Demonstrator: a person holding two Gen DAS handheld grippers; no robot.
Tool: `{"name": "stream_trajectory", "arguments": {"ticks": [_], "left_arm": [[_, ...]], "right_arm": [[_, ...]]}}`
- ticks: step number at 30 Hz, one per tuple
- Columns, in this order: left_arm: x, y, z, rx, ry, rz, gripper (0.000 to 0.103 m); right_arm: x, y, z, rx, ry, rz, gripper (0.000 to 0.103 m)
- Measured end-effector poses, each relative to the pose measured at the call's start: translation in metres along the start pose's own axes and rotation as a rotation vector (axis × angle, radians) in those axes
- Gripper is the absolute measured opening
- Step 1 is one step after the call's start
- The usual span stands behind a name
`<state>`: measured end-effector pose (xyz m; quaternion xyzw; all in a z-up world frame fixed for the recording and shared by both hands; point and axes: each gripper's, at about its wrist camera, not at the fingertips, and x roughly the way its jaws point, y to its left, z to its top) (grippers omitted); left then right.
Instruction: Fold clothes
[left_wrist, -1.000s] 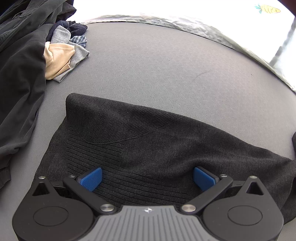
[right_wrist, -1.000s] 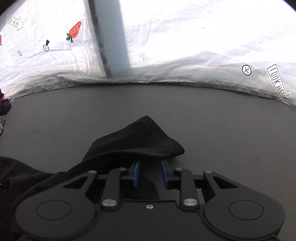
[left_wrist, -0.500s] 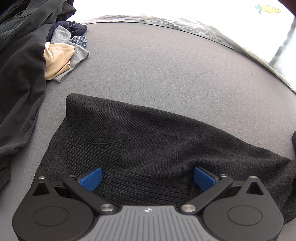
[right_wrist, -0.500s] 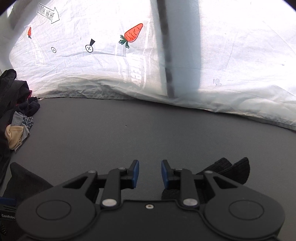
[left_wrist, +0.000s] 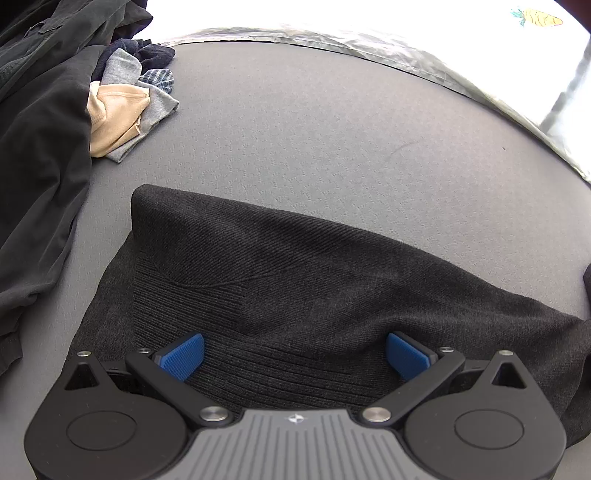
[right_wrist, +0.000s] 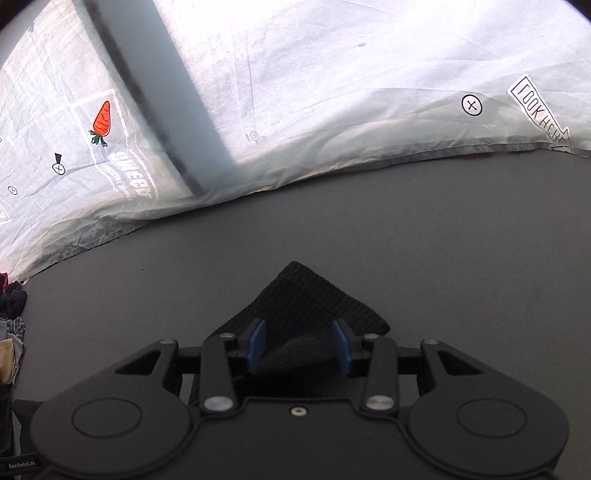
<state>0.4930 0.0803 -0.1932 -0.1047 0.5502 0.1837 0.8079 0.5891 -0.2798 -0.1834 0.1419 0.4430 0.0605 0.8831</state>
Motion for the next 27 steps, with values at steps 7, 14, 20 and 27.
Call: {"name": "stream_trajectory", "arguments": {"ticks": [7,14,20,27], "left_arm": [[0.0,-0.001,0.002,-0.013,0.001,0.006,0.103],[0.0,-0.001,0.002,-0.014,0.002,0.006,0.103],[-0.001,-0.001,0.001,-0.014,-0.004,0.006,0.103],[0.0,-0.001,0.001,-0.016,-0.007,0.009,0.103]], "right_arm": [[0.024,0.026,-0.005,-0.01,0.023,0.074,0.023],[0.011,0.116,-0.016,-0.502,-0.095,0.161,0.001],[0.008,0.13,-0.026,-0.479,-0.014,0.273,0.022],[-0.01,0.053,-0.009,-0.175,-0.103,-0.049,0.044]]}}
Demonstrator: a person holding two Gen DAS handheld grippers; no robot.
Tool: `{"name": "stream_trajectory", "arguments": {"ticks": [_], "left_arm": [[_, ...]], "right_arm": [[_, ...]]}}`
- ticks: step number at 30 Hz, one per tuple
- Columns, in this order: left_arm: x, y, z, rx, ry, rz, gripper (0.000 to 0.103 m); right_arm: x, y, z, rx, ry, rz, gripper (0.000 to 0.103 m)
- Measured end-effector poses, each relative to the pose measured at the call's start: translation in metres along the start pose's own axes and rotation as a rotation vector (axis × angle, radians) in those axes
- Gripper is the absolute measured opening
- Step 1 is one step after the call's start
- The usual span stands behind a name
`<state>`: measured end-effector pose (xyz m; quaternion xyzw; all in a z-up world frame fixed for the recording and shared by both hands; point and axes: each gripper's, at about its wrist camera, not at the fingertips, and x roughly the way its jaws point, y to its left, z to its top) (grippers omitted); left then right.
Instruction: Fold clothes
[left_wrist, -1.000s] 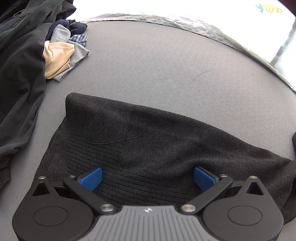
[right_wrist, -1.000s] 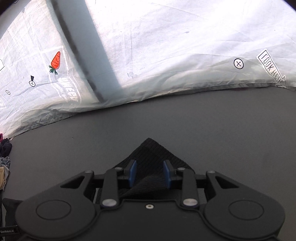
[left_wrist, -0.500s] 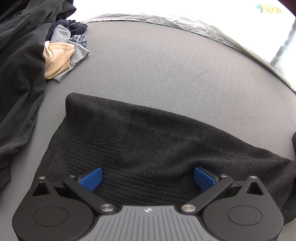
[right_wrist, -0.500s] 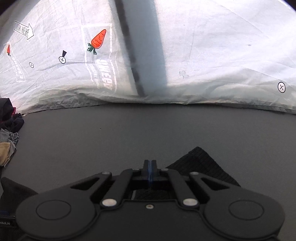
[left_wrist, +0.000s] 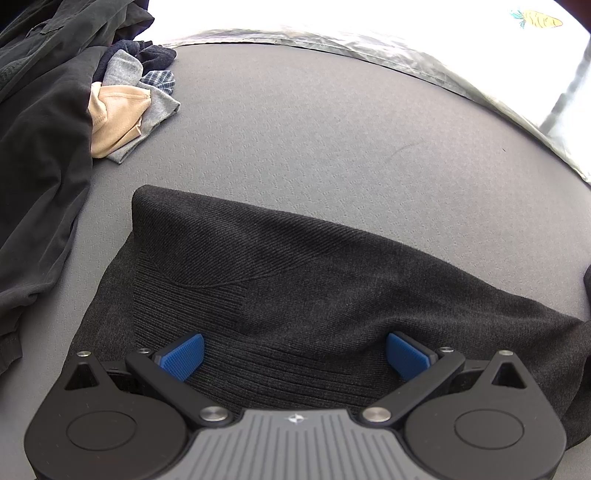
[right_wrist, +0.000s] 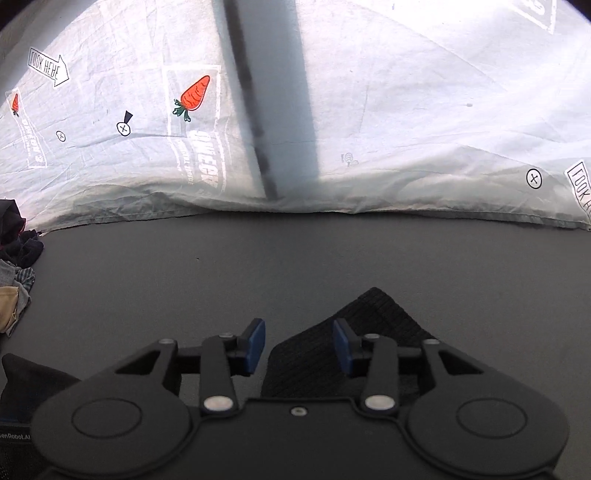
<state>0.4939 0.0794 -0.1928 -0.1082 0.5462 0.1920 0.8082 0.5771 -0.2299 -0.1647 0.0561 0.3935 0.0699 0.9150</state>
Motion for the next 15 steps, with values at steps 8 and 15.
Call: {"name": "stream_trajectory", "arguments": {"ticks": [8,15], "left_arm": [[-0.001,-0.001,0.0,-0.003,-0.002,0.002,0.103],[-0.008,-0.01,0.01,0.087,0.072,-0.048,0.101]], "right_arm": [[0.027,-0.066,-0.019,0.29,0.128,-0.075,0.054],[0.036,-0.063,-0.012,0.301,0.133,0.058,0.008]]}}
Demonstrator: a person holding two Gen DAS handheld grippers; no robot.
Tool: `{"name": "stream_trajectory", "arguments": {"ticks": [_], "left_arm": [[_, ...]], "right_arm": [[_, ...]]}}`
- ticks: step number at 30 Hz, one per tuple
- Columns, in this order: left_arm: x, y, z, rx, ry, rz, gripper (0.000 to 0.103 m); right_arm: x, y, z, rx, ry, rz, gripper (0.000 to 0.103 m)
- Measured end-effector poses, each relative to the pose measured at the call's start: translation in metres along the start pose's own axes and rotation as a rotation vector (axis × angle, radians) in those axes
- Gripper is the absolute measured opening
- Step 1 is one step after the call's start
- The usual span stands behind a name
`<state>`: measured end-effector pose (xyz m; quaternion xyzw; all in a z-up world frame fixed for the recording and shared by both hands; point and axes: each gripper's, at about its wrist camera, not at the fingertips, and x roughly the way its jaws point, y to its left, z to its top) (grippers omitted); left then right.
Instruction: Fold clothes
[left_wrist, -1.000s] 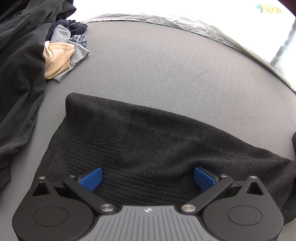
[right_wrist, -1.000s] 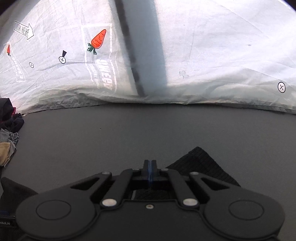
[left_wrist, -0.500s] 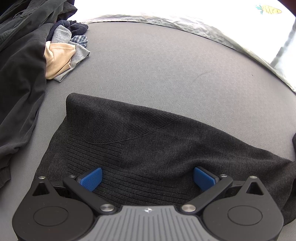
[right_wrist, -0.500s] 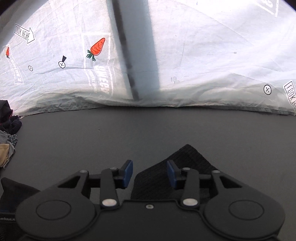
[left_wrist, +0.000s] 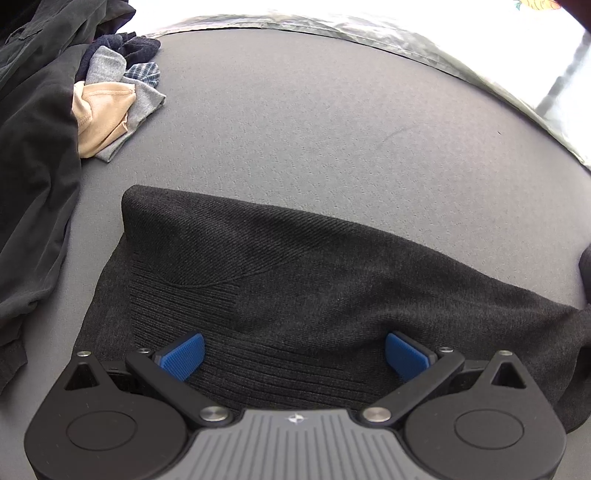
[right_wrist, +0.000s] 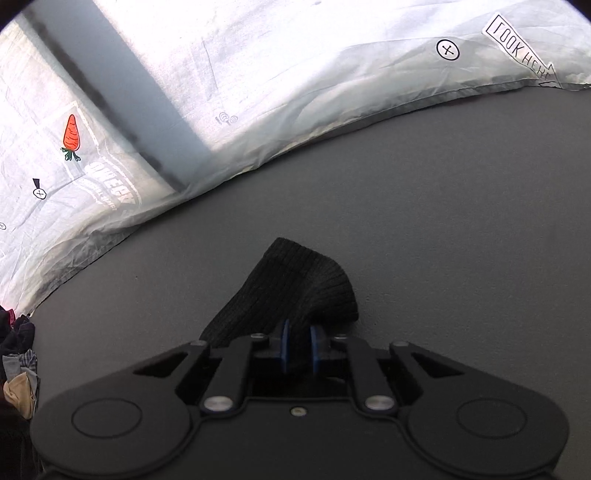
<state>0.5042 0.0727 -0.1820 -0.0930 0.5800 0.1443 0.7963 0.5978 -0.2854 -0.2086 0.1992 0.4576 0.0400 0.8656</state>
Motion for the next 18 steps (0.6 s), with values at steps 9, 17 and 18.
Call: {"name": "stream_trajectory", "arguments": {"ticks": [9,17,18], "left_arm": [[-0.003,-0.059,-0.019,0.291,0.054,-0.062,0.103],[0.011,-0.062,-0.015,0.239,0.092,-0.052,0.103],[0.012,-0.062,-0.015,0.24,0.09,-0.053,0.103]], "right_arm": [[-0.031,0.0,0.001,-0.028,-0.081,0.039,0.007],[-0.05,0.022,0.004,-0.075,-0.121,0.1,0.006],[-0.052,0.03,0.004,-0.092,-0.124,0.113,0.006]]}}
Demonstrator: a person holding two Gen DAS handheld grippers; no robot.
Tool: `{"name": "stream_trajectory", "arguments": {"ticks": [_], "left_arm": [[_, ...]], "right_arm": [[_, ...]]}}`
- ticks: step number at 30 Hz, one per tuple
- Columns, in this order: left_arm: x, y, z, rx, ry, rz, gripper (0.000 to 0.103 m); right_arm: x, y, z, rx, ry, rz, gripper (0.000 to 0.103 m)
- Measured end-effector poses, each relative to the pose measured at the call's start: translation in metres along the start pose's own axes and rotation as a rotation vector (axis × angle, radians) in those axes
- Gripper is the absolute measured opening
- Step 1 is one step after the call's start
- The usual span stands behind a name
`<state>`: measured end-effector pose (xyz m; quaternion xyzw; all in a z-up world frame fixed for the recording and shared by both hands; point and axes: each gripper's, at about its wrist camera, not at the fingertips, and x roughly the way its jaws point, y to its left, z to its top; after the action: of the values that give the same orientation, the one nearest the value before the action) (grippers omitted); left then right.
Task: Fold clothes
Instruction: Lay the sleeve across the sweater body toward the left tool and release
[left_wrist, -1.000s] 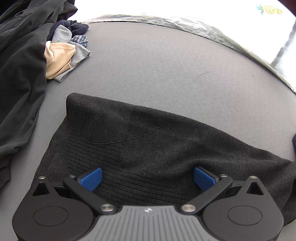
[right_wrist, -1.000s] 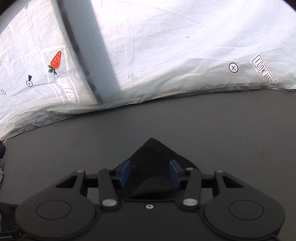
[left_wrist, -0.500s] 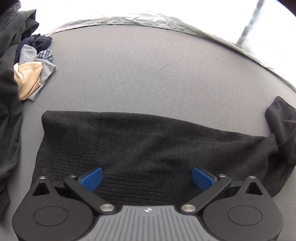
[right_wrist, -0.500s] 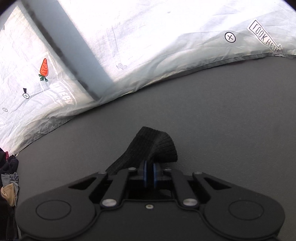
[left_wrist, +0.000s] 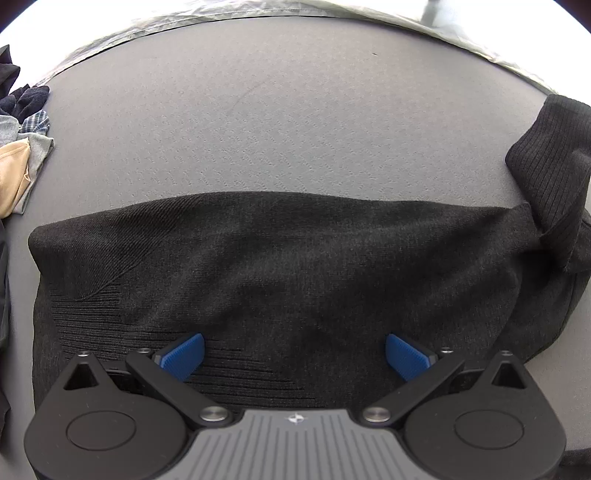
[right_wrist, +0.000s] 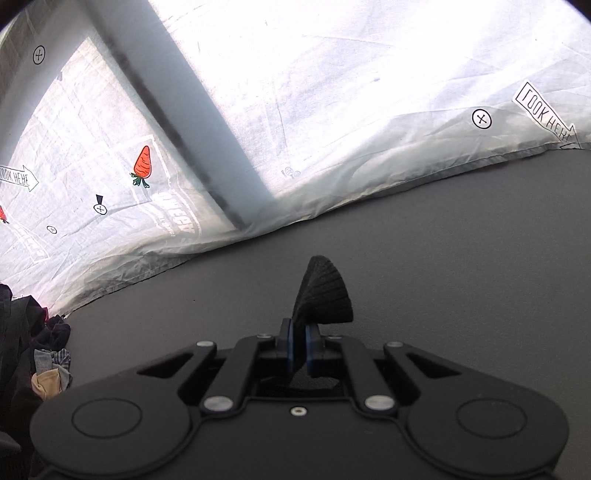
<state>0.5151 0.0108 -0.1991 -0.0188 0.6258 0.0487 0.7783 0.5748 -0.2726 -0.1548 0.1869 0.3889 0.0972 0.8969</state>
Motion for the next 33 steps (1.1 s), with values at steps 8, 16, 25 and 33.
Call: {"name": "stream_trajectory", "arguments": {"ticks": [8,16,25,33], "left_arm": [[0.003,0.001,-0.005,0.002,-0.012,-0.002,0.103],[0.008,0.004,-0.006,-0.001,-0.016,-0.002,0.103],[0.014,0.007,-0.006,-0.007,-0.005,-0.001,0.103],[0.018,0.011,-0.009,-0.005,-0.003,-0.002,0.103]], "right_arm": [[0.009,0.063,-0.009,-0.149,0.145,0.216,0.036],[0.007,0.052,-0.019,-0.188,0.157,0.077,0.038],[0.009,0.053,-0.035,-0.321,0.18,-0.036,0.038],[0.016,0.075,-0.054,-0.541,0.147,-0.107,0.039]]}}
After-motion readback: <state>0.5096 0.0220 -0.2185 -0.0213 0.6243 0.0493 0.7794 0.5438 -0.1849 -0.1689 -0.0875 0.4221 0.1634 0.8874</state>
